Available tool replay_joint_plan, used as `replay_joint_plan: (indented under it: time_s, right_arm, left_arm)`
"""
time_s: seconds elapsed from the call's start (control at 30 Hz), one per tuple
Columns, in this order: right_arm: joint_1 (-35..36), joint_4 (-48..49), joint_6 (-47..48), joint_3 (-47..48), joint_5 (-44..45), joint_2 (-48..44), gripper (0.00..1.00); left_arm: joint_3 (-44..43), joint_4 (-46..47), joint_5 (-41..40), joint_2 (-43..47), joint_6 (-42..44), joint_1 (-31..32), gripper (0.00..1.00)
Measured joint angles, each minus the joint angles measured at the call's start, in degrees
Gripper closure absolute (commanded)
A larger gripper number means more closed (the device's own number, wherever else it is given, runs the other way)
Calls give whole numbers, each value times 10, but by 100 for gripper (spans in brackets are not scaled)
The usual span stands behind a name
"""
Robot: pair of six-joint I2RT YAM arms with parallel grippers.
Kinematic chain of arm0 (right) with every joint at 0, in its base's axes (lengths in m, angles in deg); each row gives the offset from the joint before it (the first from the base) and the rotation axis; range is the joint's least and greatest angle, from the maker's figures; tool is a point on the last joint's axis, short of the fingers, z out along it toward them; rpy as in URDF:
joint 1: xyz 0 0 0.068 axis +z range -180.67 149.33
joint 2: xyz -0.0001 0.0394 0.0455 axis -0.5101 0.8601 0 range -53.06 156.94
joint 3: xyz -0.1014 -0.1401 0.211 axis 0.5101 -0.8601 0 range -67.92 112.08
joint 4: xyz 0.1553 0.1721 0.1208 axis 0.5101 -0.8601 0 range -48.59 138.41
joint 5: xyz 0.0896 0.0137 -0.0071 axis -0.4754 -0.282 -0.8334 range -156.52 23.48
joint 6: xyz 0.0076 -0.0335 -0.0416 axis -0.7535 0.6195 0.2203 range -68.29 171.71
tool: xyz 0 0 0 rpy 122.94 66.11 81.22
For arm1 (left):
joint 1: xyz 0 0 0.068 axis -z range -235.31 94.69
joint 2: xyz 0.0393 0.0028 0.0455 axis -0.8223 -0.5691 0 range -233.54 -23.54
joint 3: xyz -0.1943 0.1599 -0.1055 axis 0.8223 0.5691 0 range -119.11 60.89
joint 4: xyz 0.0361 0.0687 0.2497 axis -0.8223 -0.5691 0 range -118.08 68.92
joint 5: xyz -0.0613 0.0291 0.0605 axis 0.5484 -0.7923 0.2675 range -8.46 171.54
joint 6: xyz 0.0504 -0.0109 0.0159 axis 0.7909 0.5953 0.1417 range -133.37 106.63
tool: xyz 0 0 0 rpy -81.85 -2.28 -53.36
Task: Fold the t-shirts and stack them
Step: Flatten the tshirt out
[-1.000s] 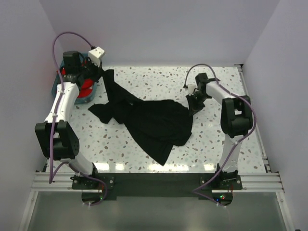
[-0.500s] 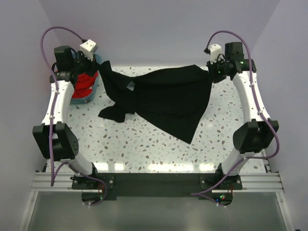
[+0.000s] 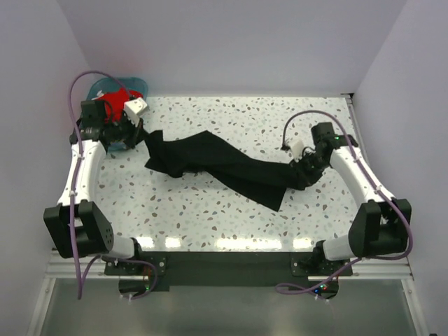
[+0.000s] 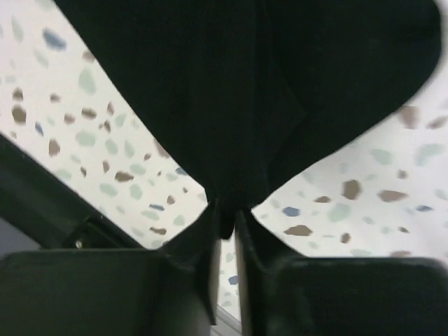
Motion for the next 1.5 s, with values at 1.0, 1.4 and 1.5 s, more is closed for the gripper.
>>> replay_joint_plan:
  time_s: [1.0, 1.4, 1.5]
  right_arm:
    - [127, 33, -50, 49, 28, 212, 61]
    - [129, 71, -50, 25, 52, 245, 69]
    - [130, 71, -48, 24, 52, 245, 69]
  left_arm:
    - [59, -73, -39, -117, 65, 6, 100]
    - [55, -72, -45, -121, 65, 6, 100]
    - [55, -70, -46, -125, 62, 7, 100]
